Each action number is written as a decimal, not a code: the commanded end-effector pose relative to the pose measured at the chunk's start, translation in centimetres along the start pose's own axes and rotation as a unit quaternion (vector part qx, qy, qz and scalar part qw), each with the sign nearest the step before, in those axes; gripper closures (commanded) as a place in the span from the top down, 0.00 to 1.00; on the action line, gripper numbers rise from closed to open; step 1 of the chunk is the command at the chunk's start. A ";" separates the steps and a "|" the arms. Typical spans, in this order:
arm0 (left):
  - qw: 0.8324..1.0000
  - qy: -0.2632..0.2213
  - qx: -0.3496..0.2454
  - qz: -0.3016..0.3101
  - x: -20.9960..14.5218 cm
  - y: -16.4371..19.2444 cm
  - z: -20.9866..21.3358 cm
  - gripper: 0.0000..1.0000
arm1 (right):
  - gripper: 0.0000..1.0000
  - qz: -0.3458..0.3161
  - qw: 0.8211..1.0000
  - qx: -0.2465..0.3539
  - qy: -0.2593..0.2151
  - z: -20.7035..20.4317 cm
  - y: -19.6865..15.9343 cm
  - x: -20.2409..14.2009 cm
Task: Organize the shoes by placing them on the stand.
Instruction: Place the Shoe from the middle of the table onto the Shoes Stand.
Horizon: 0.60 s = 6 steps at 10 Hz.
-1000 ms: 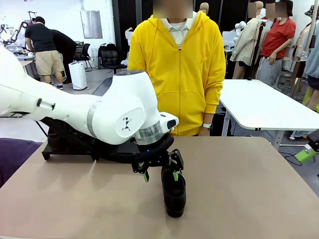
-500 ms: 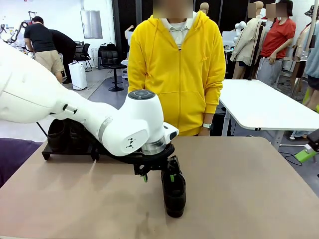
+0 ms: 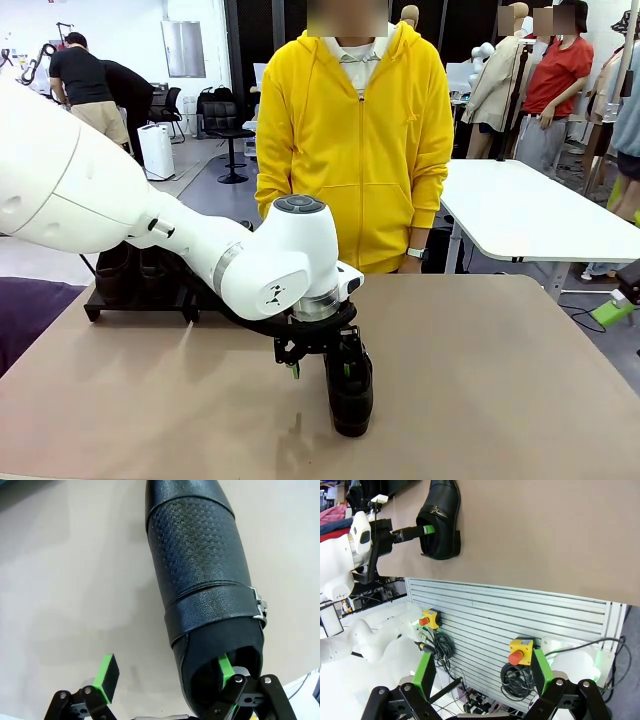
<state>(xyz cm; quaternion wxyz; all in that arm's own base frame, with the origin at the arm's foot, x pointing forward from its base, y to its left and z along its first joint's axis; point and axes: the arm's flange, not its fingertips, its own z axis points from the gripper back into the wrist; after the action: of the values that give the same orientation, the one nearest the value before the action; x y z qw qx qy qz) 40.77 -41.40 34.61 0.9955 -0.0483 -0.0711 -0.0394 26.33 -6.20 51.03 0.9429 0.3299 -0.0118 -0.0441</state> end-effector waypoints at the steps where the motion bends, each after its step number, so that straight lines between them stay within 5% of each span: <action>1: 1.000 -0.006 0.016 0.015 0.1 -0.3 0.3 0.00 | 1.00 0.012 1.000 0.014 -0.001 0.3 0.1 0.2; 6: 1.000 -0.010 0.019 0.010 0.0 -0.4 0.3 0.00 | 1.00 0.012 1.000 0.014 -0.001 0.3 0.1 0.2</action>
<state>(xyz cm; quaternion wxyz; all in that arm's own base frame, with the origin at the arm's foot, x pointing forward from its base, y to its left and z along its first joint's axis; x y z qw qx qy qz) 40.69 -41.48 34.70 0.9960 -0.0445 -0.0685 -0.0359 26.33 -6.20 51.03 0.9429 0.3299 -0.0118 -0.0441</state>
